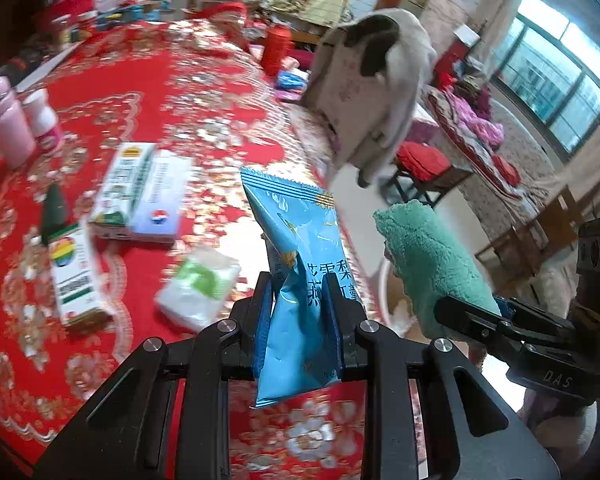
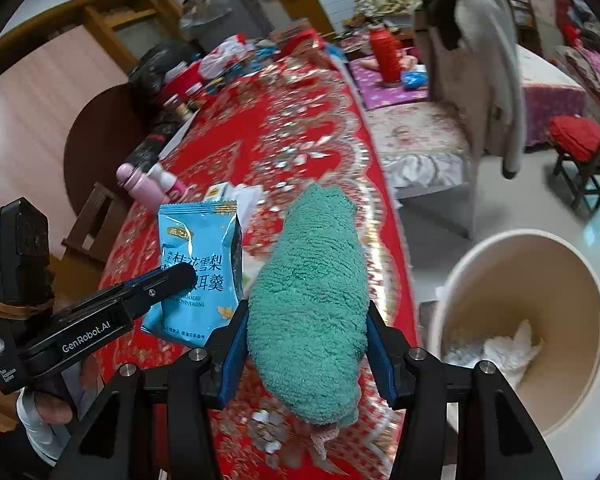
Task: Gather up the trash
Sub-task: 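Carry the cloth and blue packet over the beige bucket and open both tools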
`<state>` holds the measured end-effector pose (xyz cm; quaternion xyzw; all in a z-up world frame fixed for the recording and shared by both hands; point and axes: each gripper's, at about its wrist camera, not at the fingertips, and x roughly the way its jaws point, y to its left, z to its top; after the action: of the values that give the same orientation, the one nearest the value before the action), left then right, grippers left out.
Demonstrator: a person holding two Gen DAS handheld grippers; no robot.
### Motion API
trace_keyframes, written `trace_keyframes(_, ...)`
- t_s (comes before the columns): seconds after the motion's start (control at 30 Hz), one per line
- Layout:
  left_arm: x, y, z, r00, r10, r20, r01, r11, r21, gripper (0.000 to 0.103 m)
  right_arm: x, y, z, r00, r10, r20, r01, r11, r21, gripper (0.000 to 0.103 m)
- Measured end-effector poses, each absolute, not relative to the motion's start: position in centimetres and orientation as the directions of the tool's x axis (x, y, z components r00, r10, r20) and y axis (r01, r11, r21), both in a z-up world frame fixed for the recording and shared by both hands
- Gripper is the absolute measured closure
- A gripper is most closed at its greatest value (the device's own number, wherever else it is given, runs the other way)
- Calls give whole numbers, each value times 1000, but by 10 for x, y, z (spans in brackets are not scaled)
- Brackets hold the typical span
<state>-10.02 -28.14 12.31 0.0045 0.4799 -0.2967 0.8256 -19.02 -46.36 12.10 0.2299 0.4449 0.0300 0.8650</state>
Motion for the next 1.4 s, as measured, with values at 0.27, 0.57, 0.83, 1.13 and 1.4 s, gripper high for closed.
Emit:
trace_keyframes(0.27,-117,-336,116,288,-527,-800,580,760,-292,81,-225,-510,116,608,180,-774,269,870,414,52)
trace_keyframes(0.57,-127,-391,102,207,-540,-816,631,711,-311,81,-253,-548,110,588,87,-804,368,856,363,52)
trace_keyframes(0.83,-134,-424,88,176,-531,-829,654,693,-305,81,-264,-575,97,558,51,-829,418,845,333,52)
trace_keyframes(1.13,-137,-447,70,154,-506,-849,643,703,-302,81,-265,-593,84,527,45,-849,439,841,317,52)
trace_keyframes(1.4,-139,-463,54,142,-481,-865,632,717,-295,81,-268,-607,68,489,48,-871,461,834,305,52)
